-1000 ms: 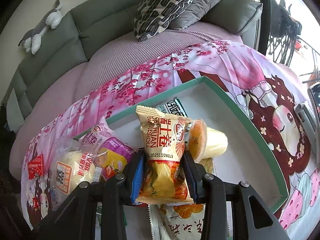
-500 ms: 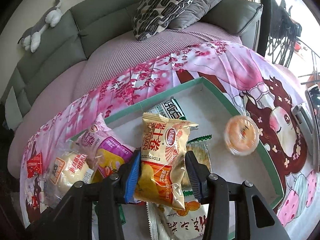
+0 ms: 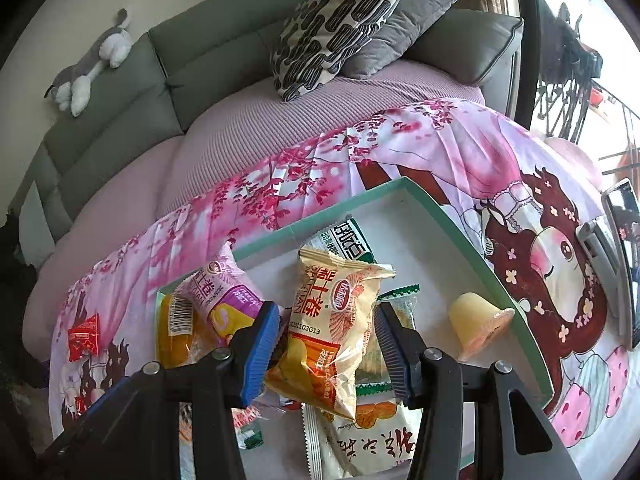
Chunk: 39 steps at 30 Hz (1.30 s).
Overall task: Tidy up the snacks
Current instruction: 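Open the right tool to drop the bread bag while the left tool drops the bun, then withdraw both open tools toward the two red candy packs on the bedspread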
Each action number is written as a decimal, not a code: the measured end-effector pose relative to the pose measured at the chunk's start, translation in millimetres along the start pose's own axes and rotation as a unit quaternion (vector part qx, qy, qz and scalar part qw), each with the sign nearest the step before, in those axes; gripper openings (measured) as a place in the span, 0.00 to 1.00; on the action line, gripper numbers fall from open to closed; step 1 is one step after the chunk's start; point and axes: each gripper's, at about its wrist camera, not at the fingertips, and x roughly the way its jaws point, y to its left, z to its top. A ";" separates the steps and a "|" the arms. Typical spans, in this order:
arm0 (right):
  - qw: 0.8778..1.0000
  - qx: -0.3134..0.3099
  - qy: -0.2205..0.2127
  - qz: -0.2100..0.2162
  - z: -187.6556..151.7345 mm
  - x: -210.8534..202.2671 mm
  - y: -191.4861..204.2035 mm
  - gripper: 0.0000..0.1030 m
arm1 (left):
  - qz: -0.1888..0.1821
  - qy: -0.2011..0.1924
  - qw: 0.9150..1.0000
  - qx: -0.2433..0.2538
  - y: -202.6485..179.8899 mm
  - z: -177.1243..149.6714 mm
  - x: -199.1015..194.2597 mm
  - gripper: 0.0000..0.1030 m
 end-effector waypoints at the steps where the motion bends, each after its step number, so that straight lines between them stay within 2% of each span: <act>1: 1.000 0.000 0.001 0.000 0.1 0.1 -0.2 0.52 | -0.001 -0.002 1.000 0.000 -0.1 0.2 -1.4 0.61; 7: 1.000 -0.003 0.004 0.001 -0.5 0.4 1.3 0.55 | 0.005 -0.020 1.000 -0.013 4.6 2.6 -10.4 0.61; 11: 1.000 -0.013 0.007 0.003 -1.9 1.5 8.4 0.57 | 0.053 -0.049 0.997 -0.030 18.4 6.9 -20.8 0.68; 15: 1.000 -0.026 0.007 0.005 -3.1 0.5 19.3 0.68 | 0.073 -0.059 0.994 -0.049 36.8 8.9 -26.3 0.74; 19: 0.999 -0.044 0.005 0.013 -4.4 -1.6 32.6 0.71 | 0.100 -0.074 0.990 -0.069 53.6 11.6 -32.7 0.78; 20: 0.999 -0.049 0.006 0.015 -5.1 -1.6 36.6 0.75 | 0.109 -0.079 0.988 -0.074 57.8 12.1 -34.9 0.78; 22: 0.998 -0.061 0.007 0.020 -6.9 -1.0 44.3 0.82 | 0.129 -0.090 0.984 -0.083 66.5 12.9 -39.5 0.81; 23: 0.998 -0.065 0.007 0.021 -7.3 -0.7 47.0 0.83 | 0.141 -0.095 0.982 -0.086 71.2 12.9 -42.3 0.88; 24: 0.997 -0.070 0.007 0.023 -8.1 -0.9 50.7 0.84 | 0.155 -0.100 0.979 -0.087 75.5 13.2 -44.4 0.89; 27: 0.996 -0.083 0.007 0.027 -10.6 -2.2 60.9 0.86 | 0.190 -0.105 0.973 -0.080 85.4 13.8 -47.7 0.89; 31: 0.994 -0.103 0.005 0.037 -15.4 -4.4 76.2 1.00 | 0.237 -0.116 0.962 -0.076 98.8 13.1 -55.6 0.89; 34: 0.992 -0.117 0.005 0.042 -18.7 -6.5 89.1 1.00 | 0.266 -0.129 0.951 -0.086 108.9 12.4 -64.4 0.91; 36: 0.991 -0.128 0.006 0.048 -21.8 -7.1 98.5 1.00 | 0.282 -0.136 0.945 -0.090 116.4 11.8 -70.4 0.98; 39: 0.988 -0.144 0.006 0.055 -27.8 -7.7 114.0 1.00 | 0.309 -0.144 0.936 -0.092 127.2 10.4 -79.2 0.98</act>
